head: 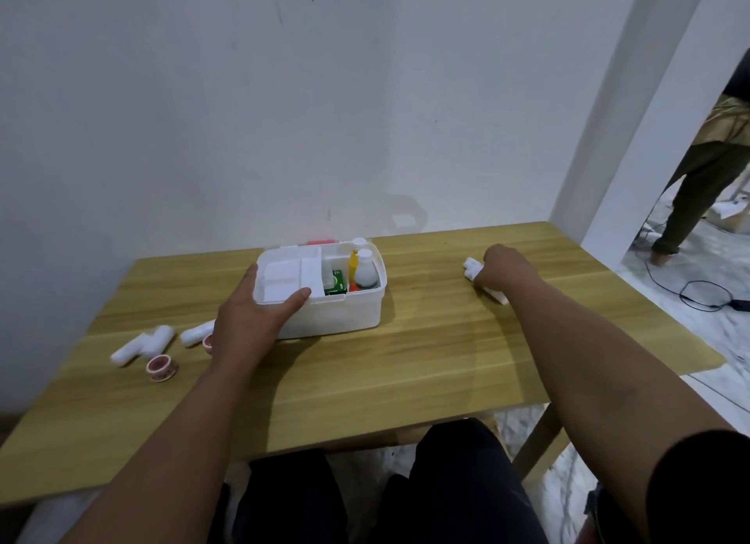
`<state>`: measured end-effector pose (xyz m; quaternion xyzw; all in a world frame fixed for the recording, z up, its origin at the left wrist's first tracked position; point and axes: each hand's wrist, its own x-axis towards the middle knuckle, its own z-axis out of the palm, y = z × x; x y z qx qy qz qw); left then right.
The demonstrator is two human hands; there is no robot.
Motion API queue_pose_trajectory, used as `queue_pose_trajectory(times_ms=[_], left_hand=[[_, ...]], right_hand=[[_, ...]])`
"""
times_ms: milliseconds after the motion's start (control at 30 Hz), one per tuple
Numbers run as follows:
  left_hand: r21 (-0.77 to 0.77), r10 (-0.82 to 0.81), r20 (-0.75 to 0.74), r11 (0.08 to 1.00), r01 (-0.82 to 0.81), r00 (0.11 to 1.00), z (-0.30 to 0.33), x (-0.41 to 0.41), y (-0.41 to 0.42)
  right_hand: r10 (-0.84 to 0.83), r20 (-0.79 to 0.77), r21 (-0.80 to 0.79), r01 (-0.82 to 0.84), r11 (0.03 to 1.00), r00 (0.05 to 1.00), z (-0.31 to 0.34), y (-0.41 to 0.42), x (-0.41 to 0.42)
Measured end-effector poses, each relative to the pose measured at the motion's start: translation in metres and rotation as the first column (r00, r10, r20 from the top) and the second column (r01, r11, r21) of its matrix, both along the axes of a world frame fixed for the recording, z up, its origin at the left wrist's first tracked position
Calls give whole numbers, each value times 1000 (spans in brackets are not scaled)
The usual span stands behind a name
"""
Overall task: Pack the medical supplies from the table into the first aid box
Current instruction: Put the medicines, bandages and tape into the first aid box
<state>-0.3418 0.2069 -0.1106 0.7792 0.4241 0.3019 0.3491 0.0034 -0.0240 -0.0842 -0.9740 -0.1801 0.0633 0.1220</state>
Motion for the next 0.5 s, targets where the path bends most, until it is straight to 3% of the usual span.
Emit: queue_pose_trajectory(times_ms=[200, 367, 500], left_hand=[[1, -6, -4, 1000, 6, 1000, 8, -1, -10], [-20, -20, -22, 1000, 20, 1000, 9, -3, -9], [-40, -39, -42, 999, 37, 998, 5, -2, -1]], right_hand=[[110, 6, 86, -111, 990, 994, 26, 16, -19], [245, -113, 470, -166, 867, 963, 67, 45, -52], [315, -49, 589, -227, 775, 948, 87, 70, -83]])
